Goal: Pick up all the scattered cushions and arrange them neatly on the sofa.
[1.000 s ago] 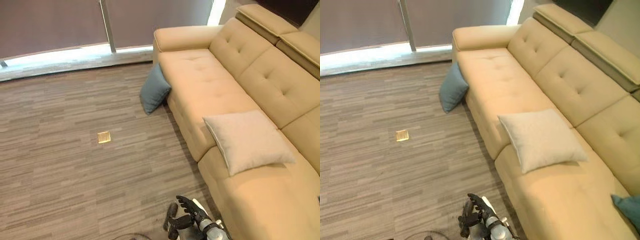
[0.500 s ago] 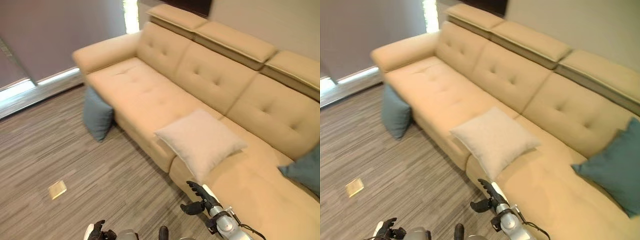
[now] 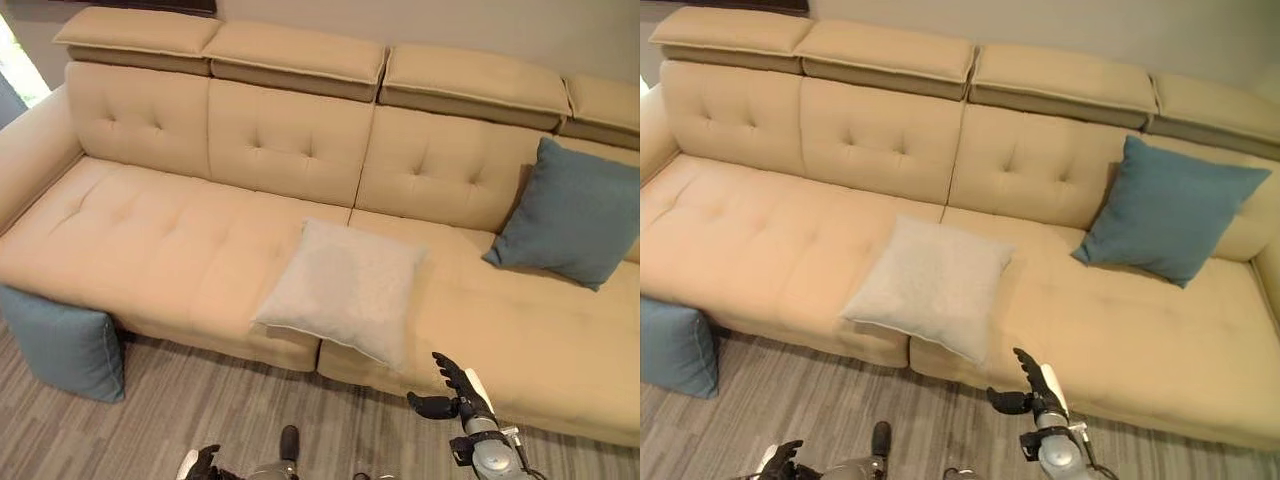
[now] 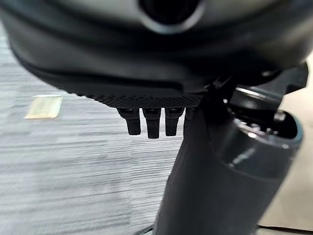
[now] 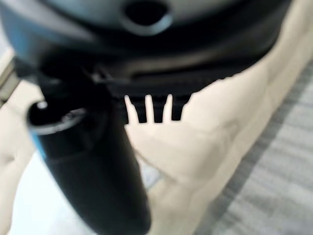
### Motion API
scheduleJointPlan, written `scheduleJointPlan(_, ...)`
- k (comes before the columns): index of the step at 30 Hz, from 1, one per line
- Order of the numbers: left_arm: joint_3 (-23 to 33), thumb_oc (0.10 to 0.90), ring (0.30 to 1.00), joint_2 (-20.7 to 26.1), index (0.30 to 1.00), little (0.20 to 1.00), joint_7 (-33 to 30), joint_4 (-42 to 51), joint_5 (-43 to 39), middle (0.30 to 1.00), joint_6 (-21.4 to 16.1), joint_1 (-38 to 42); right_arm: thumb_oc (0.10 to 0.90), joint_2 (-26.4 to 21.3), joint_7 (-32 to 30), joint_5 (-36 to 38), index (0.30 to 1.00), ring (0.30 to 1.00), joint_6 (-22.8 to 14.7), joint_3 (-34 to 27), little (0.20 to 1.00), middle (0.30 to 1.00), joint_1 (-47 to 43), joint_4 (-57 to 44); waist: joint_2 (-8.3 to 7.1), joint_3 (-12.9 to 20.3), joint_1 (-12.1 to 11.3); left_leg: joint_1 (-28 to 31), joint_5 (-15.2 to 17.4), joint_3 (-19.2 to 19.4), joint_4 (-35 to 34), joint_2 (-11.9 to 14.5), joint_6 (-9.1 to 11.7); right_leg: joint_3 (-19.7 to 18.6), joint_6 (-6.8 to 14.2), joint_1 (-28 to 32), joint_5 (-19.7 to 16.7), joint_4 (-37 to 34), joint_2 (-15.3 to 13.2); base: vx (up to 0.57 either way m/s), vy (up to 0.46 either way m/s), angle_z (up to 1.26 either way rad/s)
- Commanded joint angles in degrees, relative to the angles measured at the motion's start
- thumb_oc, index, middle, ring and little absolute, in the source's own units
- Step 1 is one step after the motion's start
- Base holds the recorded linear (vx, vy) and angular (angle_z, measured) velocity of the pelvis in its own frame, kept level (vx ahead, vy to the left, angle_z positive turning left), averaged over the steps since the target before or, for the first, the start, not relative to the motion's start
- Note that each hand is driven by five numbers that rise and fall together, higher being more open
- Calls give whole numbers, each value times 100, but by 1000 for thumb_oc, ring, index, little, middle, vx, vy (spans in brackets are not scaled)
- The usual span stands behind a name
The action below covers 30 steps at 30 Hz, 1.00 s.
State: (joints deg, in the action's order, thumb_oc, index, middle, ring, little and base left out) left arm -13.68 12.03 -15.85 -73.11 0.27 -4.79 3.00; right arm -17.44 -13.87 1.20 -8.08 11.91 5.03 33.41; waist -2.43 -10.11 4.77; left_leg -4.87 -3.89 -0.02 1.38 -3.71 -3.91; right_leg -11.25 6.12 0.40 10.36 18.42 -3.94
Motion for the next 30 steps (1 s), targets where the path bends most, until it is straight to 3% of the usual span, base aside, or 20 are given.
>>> scheduleJointPlan(1, -3, 800, 900, -253, 900, 900, -92, -25, 224, 900, -104, -166, 800, -271, -410, -184, 900, 900, -411, -254, 900, 900, -630, -669, 234, 109, -179, 269, 562, 36, -152, 592, 152, 1553, -126, -718, -723, 1338, -693, 259, 355, -114)
scheduleJointPlan(3, 224, 800, 900, -241, 900, 900, -120, -102, 166, 900, -111, -239, 800, -287, -450, -382, 900, 900, -430, -250, 900, 900, -605, -854, 270, 135, -135, 552, 736, 236, -220, 560, 164, 2101, -166, -844, -578, 1157, -823, 261, 155, -65)
scheduleJointPlan(5, 676, 800, 900, -272, 900, 900, -92, -142, -371, 900, -156, -299, 800, -315, -412, -370, 900, 900, -487, -250, 900, 900, -528, -1111, 267, 143, -71, 843, 931, 378, -229, 503, 178, 2408, -169, -995, -467, 572, -620, 311, 40, -53)
scheduleJointPlan(8, 997, 800, 900, -231, 900, 900, -140, 287, -1000, 900, -331, -260, 800, -458, -380, -533, 900, 900, -497, -246, 900, 900, -436, -1434, 271, 149, 37, 1064, 1089, 407, -169, 424, 209, 2616, -55, -1348, -732, -80, -407, 262, -24, -51)
scheduleJointPlan(9, 997, 800, 900, -231, 900, 900, -140, 298, -1004, 900, -325, -270, 800, -458, -380, -537, 900, 900, -490, -244, 900, 900, -429, -1443, 285, 140, 39, 1084, 1099, 406, -174, 442, 214, 2624, -56, -1317, -738, -104, -387, 287, -101, -23)
scheduleJointPlan(10, 1030, 800, 900, -119, 900, 900, -222, 1035, -1356, 900, -508, -251, 800, -581, -417, -837, 900, 900, -472, -295, 900, 900, -294, -1743, 276, 113, 93, 1198, 1245, 356, -93, 398, 244, 2590, -44, -1326, -746, -439, -298, 172, -83, -4)
scheduleJointPlan(12, 1067, 800, 900, -57, 900, 900, -316, 1466, -1452, 900, -545, -305, 800, -595, -463, -861, 900, 900, -466, -365, 900, 900, -193, -1829, 227, 134, 103, 1143, 1295, 275, 81, 352, 261, 2466, -78, -1081, -753, -821, -238, 201, -129, 38)
scheduleJointPlan(14, 1248, 800, 900, -7, 900, 900, -690, 2284, -1646, 900, -635, -424, 800, -601, -473, -899, 900, 900, -501, -463, 900, 900, 4, -1948, 195, 236, 48, 1061, 1261, 252, 400, 312, 373, 2240, -198, -704, -744, -1135, -78, 246, -140, 77)
scheduleJointPlan(16, 1446, 800, 900, 24, 900, 900, -828, 3031, -1908, 900, -745, -643, 800, -660, -546, -1032, 900, 900, -494, -545, 900, 900, 29, -1969, 204, 259, -43, 906, 1159, 321, 949, 356, 528, 2272, -278, -410, -696, -1308, -11, 153, -113, 27)
scheduleJointPlan(19, 1581, 800, 900, 143, 900, 900, -998, 3842, -1892, 900, -780, -785, 800, -764, -593, -1084, 900, 900, -513, -645, 900, 900, -45, -2042, 117, 32, -169, 44, 451, 270, 2743, 615, 913, 2180, -490, -228, -624, -1305, 8, 19, -124, -18)
scheduleJointPlan(20, 1643, 800, 900, 188, 900, 900, -1060, 4103, -1866, 900, -818, -814, 800, -795, -640, -1097, 900, 900, -508, -669, 900, 900, -87, -2104, 59, -23, -219, -229, 269, 208, 3113, 609, 919, 2148, -554, -210, -621, -1331, 4, 11, -97, -32)
scheduleJointPlan(21, 1768, 800, 900, 197, 900, 900, -1211, 4281, -1880, 900, -863, -882, 800, -827, -652, -1092, 900, 900, -501, -681, 900, 900, -135, -2155, 34, -28, -259, -373, 402, 205, 3285, 636, 854, 2104, -591, -186, -577, -1365, 34, 53, -63, -41)
scheduleJointPlan(22, 1880, 800, 900, 200, 900, 900, -1280, 4468, -1907, 900, -865, -938, 800, -839, -661, -1078, 900, 900, -499, -702, 900, 900, -139, -2197, 35, -21, -299, -448, 487, 153, 3263, 664, 801, 2052, -590, -158, -549, -1375, 62, 125, -6, -27)
scheduleJointPlan(24, 2160, 800, 900, 236, 900, 900, -1468, 4914, -1801, 900, -865, -1107, 800, -869, -609, -1011, 900, 900, -495, -752, 900, 900, -110, -2187, 19, 53, -322, -331, 593, 221, 2516, 1018, 762, 2058, -525, -62, -456, -1419, 25, 174, 50, -13)
scheduleJointPlan(26, 2281, 800, 900, 378, 900, 900, -1485, 5025, -1657, 900, -860, -1122, 800, -917, -536, -913, 900, 900, -505, -826, 900, 900, -108, -2212, 47, 122, -335, -30, 568, 303, 1197, 1319, 754, 2090, -452, 7, -359, -1437, 0, 212, 118, -3)
scheduleJointPlan(28, 2217, 800, 900, 625, 900, 900, -1315, 4826, -1646, 900, -788, -941, 800, -1047, -484, -779, 900, 900, -502, -896, 900, 900, -286, -2173, 161, 209, -320, 180, 452, 157, 208, 1400, 819, 2089, -390, 65, -280, -1471, 30, 195, 135, 3)
scheduleJointPlan(30, 2055, 800, 900, 827, 900, 900, -1247, 4426, -1518, 900, -710, -573, 800, -1196, -511, -758, 900, 900, -513, -865, 900, 900, -559, -2011, 272, 253, -286, 266, 284, 49, -135, 1349, 907, 2128, -370, 83, -270, -1506, 34, 123, 136, 1)
